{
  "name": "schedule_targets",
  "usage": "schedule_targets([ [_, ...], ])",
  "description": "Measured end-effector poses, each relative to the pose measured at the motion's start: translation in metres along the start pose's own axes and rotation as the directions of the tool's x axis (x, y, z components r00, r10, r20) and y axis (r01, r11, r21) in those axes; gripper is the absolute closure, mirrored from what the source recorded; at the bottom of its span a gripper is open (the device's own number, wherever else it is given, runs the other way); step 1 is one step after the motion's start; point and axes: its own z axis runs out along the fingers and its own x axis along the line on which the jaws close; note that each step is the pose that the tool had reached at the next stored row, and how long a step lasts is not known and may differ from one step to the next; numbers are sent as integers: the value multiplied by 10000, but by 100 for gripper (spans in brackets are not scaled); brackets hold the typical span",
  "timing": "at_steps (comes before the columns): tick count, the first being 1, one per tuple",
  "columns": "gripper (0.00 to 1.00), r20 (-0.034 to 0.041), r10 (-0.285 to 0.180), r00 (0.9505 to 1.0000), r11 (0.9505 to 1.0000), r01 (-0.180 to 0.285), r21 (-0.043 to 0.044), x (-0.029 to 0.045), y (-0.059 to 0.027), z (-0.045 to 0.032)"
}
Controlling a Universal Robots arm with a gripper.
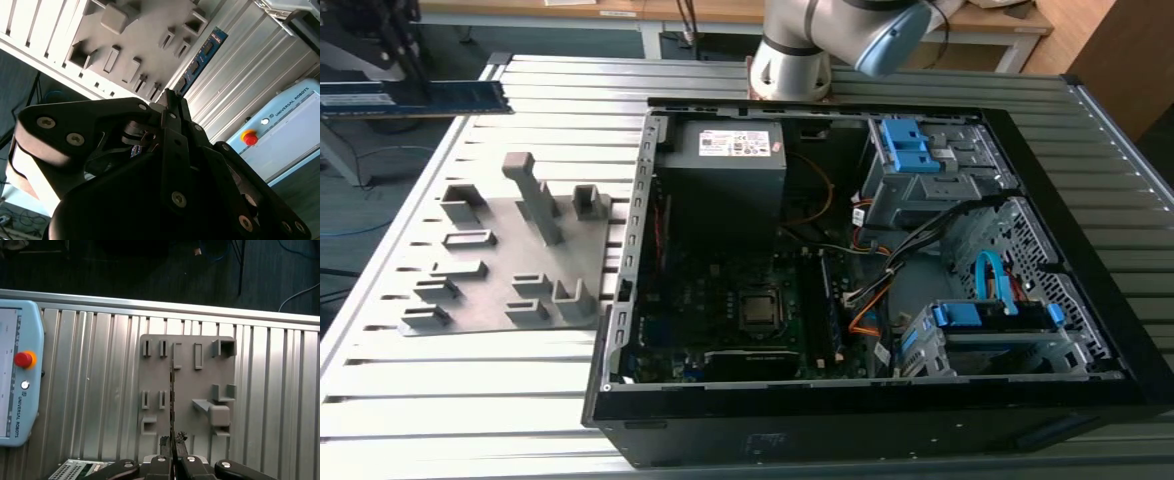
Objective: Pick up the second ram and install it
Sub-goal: 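Pick up the second ram and move it above second insertion slot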
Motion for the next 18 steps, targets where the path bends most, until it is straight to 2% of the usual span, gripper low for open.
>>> schedule_targets([
  [9,86,1,0,10000,10000,0,0,16,-251,-13],
  [18,86,0,0,10000,10000,0,0,29,-462,-24],
])
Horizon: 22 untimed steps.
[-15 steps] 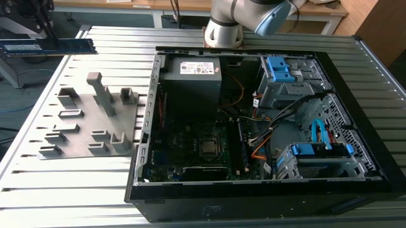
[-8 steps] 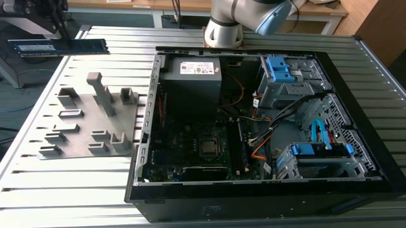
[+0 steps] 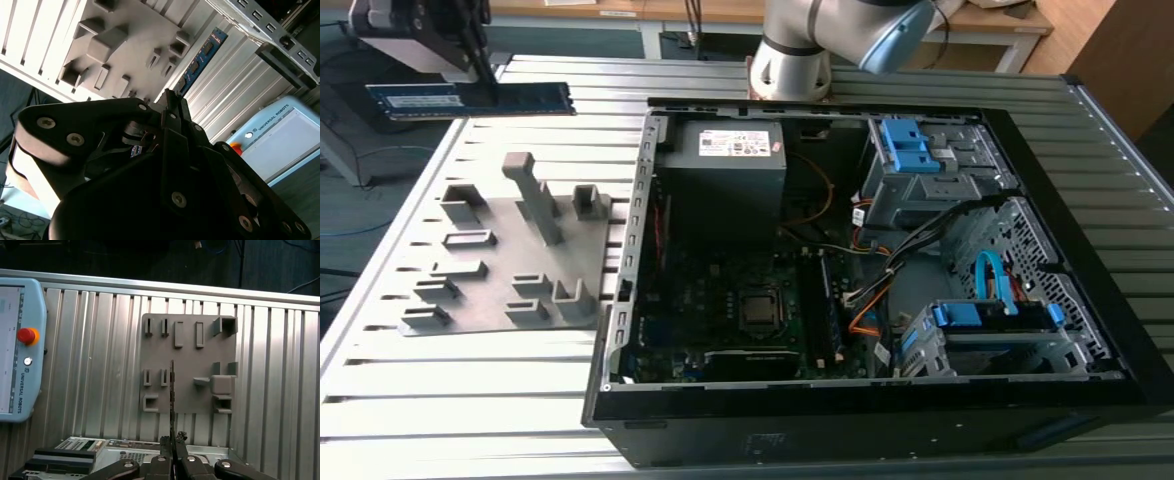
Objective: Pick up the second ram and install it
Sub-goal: 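Pick up the second ram and move it above second insertion slot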
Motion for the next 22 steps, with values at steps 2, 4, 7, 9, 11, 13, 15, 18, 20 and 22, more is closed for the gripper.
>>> schedule_targets([
  [2,86,0,0,10000,10000,0,0,3,-48,-2],
  [4,86,0,0,10000,10000,0,0,6,-95,-5],
  [7,86,1,0,10000,10000,0,0,10,-158,-8],
  [9,86,0,0,10000,10000,0,-1,13,-206,-11],
  [11,86,1,0,10000,10000,0,0,16,-249,-13],
  [13,86,1,0,10000,10000,0,0,19,-295,-15],
  [15,86,0,0,10000,10000,0,1,21,-343,-18],
  [18,86,0,0,10000,10000,0,0,27,-428,-22],
  [20,86,0,0,10000,10000,0,-1,31,-488,-25],
  [22,86,1,1,10000,10000,-1,-1,34,-544,-25],
])
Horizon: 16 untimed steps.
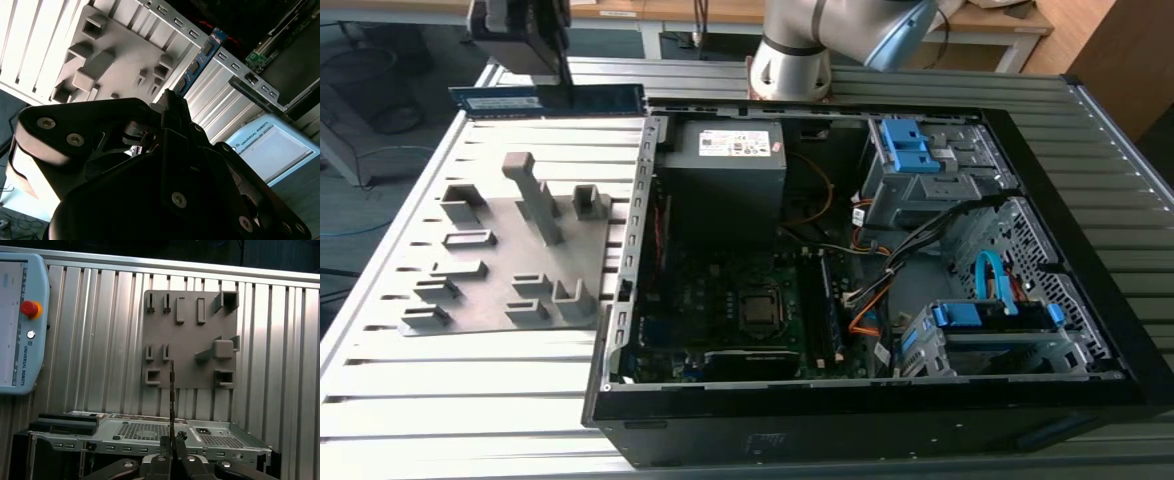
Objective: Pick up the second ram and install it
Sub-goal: 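Pick up the second ram and move it above second insertion slot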
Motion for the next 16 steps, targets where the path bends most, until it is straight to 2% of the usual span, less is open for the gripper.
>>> schedule_targets([
  [5,86,0,0,10000,10000,0,-8,12,-179,30],
  [16,86,2,15,10000,10000,-15,-13,39,-529,212],
])
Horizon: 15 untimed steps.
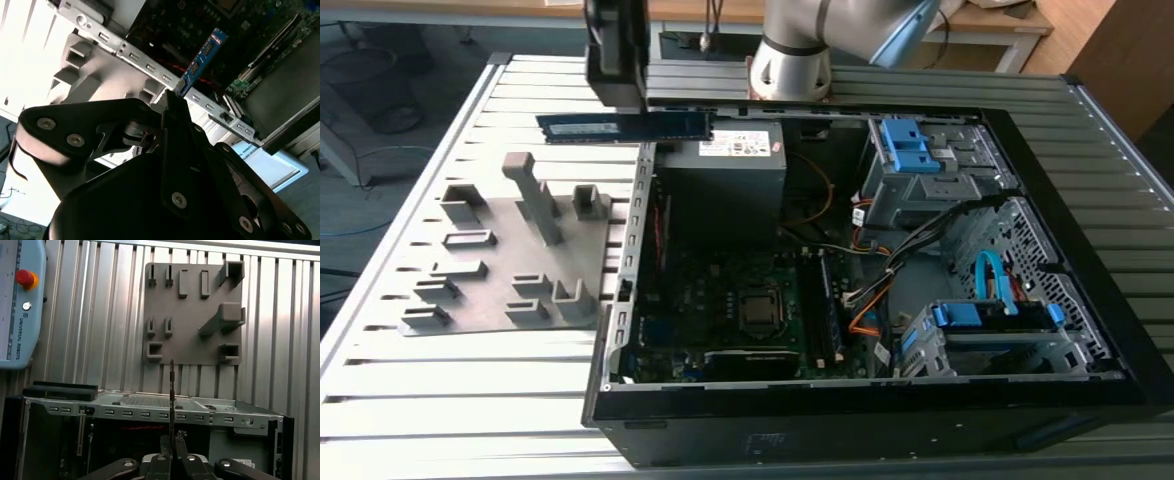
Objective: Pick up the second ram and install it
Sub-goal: 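Pick up the second ram and move it above second insertion slot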
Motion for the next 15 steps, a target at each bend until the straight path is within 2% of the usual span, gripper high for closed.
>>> schedule_targets([
  [8,86,0,2,10000,10000,-2,0,22,-302,128],
  [15,86,0,7,10000,10000,-7,0,37,-496,245],
])
